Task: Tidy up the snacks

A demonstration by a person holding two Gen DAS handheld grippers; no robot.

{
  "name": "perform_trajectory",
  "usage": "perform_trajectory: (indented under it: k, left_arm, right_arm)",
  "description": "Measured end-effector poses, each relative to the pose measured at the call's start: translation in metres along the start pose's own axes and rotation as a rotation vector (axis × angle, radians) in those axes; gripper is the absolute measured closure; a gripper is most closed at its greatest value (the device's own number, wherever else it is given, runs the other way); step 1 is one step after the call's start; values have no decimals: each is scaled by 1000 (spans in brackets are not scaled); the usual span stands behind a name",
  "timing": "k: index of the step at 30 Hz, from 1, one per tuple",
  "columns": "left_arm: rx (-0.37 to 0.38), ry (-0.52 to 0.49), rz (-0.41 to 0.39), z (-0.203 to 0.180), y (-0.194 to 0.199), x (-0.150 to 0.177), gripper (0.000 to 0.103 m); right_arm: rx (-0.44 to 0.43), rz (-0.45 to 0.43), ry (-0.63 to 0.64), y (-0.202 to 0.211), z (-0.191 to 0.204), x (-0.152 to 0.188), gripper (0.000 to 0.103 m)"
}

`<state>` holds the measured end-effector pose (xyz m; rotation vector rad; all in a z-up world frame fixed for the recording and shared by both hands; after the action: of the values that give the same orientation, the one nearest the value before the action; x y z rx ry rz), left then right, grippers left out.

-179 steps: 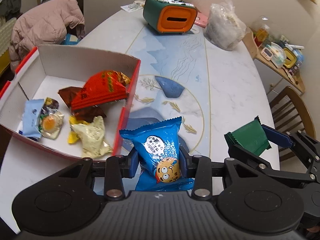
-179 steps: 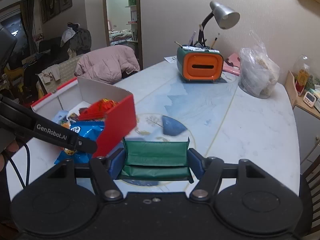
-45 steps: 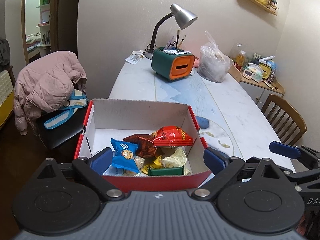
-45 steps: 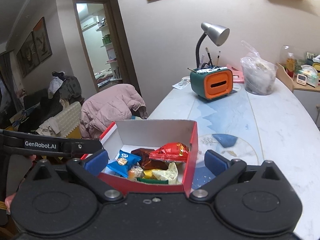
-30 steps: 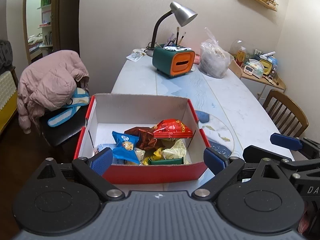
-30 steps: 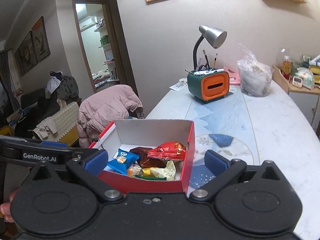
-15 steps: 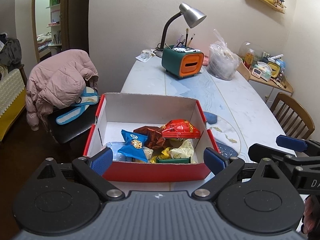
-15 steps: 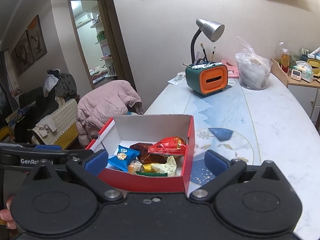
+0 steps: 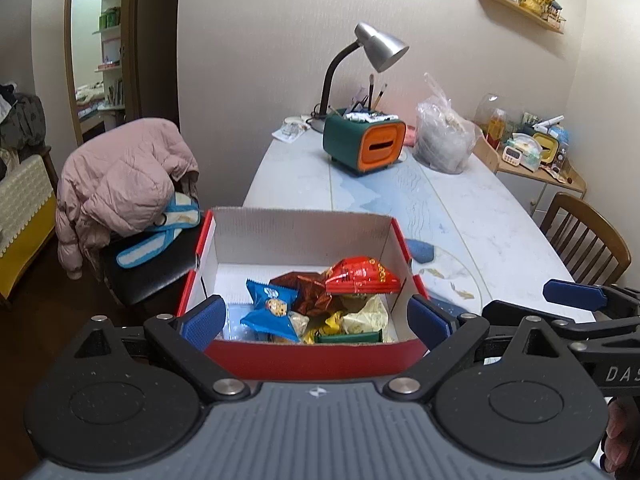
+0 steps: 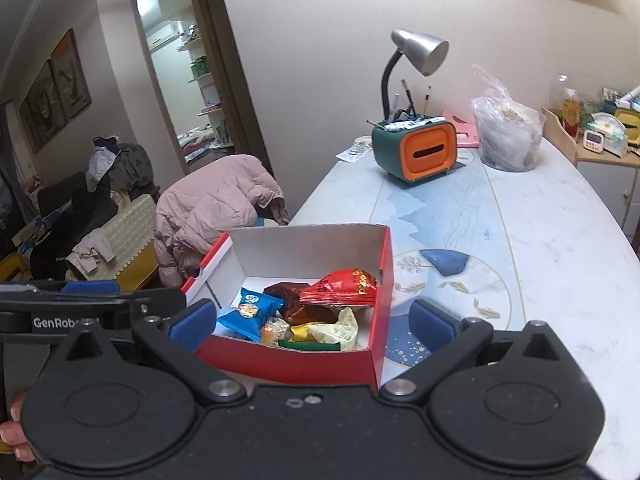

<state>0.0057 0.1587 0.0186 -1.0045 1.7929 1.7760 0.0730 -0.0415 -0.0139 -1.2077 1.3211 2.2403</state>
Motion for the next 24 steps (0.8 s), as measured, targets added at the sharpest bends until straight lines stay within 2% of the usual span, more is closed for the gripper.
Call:
perform_trajectory:
  k: [19,24]
  left_arm:
    - [0,-11,-38,-1,10,-6,5]
    - [2,-21,-42,-3,11,-5,5]
  right_arm:
    - [16,-21,0,0,3,-7,0]
    - [28,-18,-32,0,-2,-7,0]
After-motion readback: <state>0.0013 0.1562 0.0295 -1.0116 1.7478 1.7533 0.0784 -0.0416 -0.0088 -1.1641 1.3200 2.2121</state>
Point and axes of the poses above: each gripper's, at about its wrist camera, not at the fingertips, and y roughly against the way its jaws point, z to its left, x to its underside, the point moved 1 cm from there along -y, roughly the way its jaws point, and after that the axes turned 4 degrees about z, right-handed, at the moved point
